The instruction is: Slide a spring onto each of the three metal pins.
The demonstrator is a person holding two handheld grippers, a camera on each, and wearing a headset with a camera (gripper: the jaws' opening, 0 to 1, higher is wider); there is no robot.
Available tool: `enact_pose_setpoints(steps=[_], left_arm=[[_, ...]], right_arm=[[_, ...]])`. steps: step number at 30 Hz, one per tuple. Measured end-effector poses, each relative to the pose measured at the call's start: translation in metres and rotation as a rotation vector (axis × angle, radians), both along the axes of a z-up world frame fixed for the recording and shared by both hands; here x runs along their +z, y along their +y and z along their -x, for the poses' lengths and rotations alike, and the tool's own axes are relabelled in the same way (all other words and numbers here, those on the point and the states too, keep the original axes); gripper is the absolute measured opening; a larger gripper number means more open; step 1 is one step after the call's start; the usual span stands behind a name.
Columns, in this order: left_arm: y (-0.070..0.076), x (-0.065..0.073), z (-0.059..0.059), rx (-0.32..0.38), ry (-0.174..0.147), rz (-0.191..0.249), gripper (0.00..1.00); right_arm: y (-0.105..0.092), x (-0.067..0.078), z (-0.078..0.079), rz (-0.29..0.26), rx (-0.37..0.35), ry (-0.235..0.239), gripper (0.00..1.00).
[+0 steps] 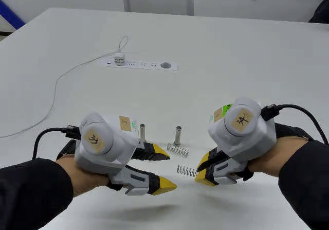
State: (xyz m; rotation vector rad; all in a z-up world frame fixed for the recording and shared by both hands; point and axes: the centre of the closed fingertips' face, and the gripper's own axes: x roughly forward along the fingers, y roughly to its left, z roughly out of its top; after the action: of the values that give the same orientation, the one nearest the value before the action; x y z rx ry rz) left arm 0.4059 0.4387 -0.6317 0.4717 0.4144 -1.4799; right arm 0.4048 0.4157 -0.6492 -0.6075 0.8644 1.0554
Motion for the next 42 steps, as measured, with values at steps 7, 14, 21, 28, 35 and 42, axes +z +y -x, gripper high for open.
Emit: enact_pose_setpoints(steps=[7, 14, 21, 28, 35, 42], left_arm=[[-0.002, -0.005, 0.007, -0.023, -0.017, -0.015, 0.3], [-0.003, -0.009, 0.013, -0.062, -0.035, -0.033, 0.19], [-0.002, -0.013, 0.013, -0.076, -0.061, -0.052, 0.13], [-0.002, -0.016, 0.015, -0.082, -0.058, -0.061, 0.12], [-0.003, -0.014, 0.015, -0.08, -0.057, -0.052, 0.11], [-0.004, -0.014, 0.016, -0.078, -0.054, -0.048, 0.11]], right_arm=[[0.013, 0.004, 0.009, 0.003, 0.072, 0.003, 0.12], [0.017, 0.004, 0.015, 0.02, 0.114, 0.009, 0.12], [0.021, 0.009, 0.018, 0.015, 0.123, 0.018, 0.12], [0.027, 0.023, 0.019, -0.017, 0.124, 0.008, 0.12], [0.038, 0.037, 0.015, -0.06, 0.127, -0.022, 0.12], [0.045, 0.041, 0.014, -0.094, 0.125, -0.042, 0.12]])
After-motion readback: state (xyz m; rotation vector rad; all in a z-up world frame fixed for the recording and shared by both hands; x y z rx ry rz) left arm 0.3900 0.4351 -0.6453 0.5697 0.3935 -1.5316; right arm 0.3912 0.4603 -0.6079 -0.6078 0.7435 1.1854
